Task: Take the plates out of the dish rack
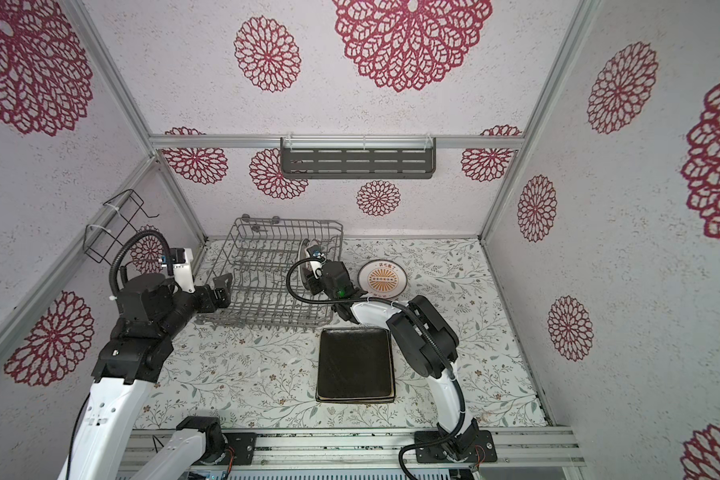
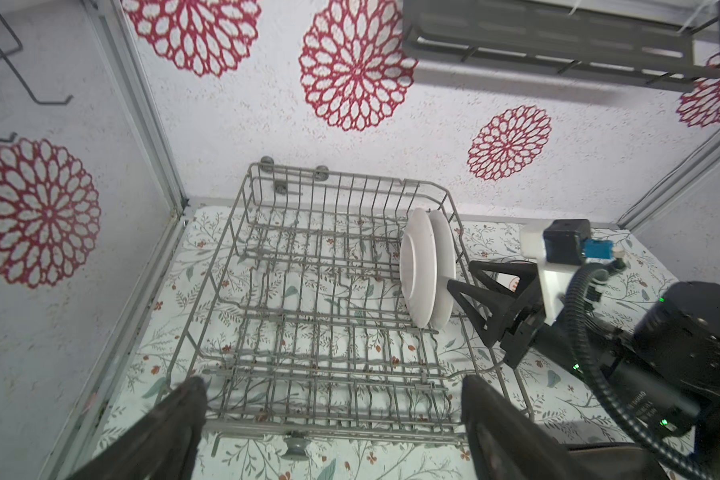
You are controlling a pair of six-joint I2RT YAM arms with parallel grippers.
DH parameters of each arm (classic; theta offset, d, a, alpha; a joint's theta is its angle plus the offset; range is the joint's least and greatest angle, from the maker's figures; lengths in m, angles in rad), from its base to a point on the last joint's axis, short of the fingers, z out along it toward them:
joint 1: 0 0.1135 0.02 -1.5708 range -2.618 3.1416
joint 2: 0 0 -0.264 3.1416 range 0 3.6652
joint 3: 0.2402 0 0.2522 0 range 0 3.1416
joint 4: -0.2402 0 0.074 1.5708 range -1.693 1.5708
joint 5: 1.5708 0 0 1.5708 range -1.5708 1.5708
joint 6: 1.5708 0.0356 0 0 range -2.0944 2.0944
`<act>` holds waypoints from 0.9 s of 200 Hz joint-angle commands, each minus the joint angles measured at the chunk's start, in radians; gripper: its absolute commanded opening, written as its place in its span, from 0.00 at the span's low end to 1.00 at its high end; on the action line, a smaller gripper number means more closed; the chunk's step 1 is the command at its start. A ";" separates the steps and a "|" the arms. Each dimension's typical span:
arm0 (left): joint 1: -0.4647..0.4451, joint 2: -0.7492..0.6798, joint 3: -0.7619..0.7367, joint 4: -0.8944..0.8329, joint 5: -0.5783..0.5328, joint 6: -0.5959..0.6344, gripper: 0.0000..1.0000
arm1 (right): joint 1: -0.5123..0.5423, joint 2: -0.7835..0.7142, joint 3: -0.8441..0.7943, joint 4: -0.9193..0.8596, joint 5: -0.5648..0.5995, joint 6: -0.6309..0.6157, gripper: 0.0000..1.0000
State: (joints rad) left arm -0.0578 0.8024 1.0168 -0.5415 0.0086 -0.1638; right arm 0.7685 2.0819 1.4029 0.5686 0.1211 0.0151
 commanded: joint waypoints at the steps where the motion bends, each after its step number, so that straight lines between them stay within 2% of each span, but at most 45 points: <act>1: 0.006 -0.073 -0.057 0.096 0.012 0.075 0.97 | 0.005 0.014 0.051 -0.012 0.029 -0.015 0.49; 29: 0.006 -0.116 -0.088 0.100 -0.006 0.091 0.97 | 0.005 0.039 0.082 -0.039 0.043 -0.014 0.43; 108: 0.007 -0.125 -0.105 0.109 -0.050 0.098 0.97 | 0.003 0.062 0.111 -0.065 0.069 0.007 0.27; 180: 0.004 -0.167 -0.148 0.141 -0.083 0.102 0.97 | 0.005 0.035 0.122 -0.052 0.074 0.054 0.13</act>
State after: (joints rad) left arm -0.0578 0.6506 0.8803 -0.4461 -0.0628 -0.0929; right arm 0.7696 2.1403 1.4822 0.4881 0.1799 0.0471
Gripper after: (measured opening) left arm 0.974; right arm 0.150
